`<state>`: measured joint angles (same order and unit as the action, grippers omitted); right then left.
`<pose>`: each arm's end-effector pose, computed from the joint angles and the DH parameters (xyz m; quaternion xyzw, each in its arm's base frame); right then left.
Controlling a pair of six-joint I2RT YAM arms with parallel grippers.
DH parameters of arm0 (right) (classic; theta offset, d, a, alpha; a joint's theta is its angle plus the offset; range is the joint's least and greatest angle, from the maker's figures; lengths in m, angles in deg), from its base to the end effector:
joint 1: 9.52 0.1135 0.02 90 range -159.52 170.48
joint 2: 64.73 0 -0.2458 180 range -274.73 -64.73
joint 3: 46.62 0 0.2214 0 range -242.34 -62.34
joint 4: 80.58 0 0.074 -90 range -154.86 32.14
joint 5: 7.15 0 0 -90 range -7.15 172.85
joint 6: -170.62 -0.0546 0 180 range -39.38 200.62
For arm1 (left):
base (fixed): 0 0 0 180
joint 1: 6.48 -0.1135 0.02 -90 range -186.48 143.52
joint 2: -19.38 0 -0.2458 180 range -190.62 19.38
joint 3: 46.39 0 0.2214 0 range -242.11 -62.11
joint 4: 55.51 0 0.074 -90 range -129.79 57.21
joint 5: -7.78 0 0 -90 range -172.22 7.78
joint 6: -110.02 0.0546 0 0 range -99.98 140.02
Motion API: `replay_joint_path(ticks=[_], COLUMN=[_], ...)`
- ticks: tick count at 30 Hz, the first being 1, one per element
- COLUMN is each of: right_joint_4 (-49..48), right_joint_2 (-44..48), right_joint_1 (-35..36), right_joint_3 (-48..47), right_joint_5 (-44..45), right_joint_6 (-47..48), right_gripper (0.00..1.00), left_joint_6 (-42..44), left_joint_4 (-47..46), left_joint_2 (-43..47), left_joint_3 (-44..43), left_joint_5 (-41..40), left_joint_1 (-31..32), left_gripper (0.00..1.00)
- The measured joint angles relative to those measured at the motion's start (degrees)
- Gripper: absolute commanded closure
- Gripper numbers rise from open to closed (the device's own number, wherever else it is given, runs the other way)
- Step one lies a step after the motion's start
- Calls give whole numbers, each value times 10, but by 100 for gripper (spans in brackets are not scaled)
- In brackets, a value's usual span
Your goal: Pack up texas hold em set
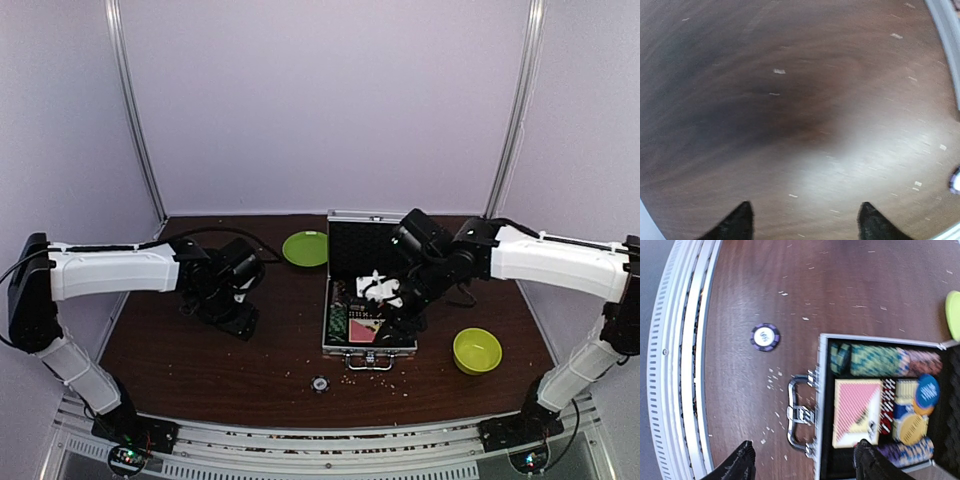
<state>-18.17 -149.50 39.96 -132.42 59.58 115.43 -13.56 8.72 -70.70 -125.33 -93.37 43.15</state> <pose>0.1645 0.2257 0.2533 -0.6738 0.6702 0.2247 0.2152 0.1828 -0.1987 0.1931 0.1256 0.9792 -0.0121 0.1587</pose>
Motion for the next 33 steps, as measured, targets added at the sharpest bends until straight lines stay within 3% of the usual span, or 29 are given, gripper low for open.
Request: replay_joint_path(ticks=[2, 11, 23, 33], right_joint_4=[-6, -10, 18, 31], right_joint_2=[-45, -232, -348, -377], right_joint_1=[40, 155, 159, 159], right_joint_3=[-14, -126, -204, -219], right_joint_5=[15, 69, 66, 66], right_joint_6=[0, 15, 31, 40], right_gripper=[33, 33, 31, 37], left_joint_6=[0, -12, -29, -14], left_joint_4=[-15, -88, -99, -99], left_joint_2=[25, 117, 119, 119], left_joint_3=[31, 63, 63, 63], left_joint_5=[-9, -14, 13, 13], left_joint_1=[-40, -138, -154, -154], left_gripper=[12, 13, 13, 13])
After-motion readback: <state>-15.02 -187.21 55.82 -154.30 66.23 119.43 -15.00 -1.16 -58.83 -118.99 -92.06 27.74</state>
